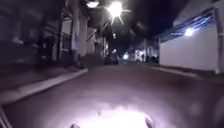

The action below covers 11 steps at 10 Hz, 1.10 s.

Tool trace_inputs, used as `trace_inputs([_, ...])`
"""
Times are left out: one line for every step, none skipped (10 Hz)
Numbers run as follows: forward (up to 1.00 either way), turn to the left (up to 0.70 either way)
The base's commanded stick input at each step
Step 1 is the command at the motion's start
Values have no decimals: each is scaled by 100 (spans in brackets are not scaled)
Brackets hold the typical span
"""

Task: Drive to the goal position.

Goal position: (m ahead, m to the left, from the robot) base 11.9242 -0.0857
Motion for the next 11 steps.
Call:
trace_inputs([100, 0])
trace_inputs([100, 0])
trace_inputs([100, 0])
trace_inputs([100, -14])
trace_inputs([100, -27])
trace_inputs([100, -27])
trace_inputs([100, -27])
trace_inputs([100, -27])
trace_inputs([100, -27])
trace_inputs([100, -7])
trace_inputs([100, 0])
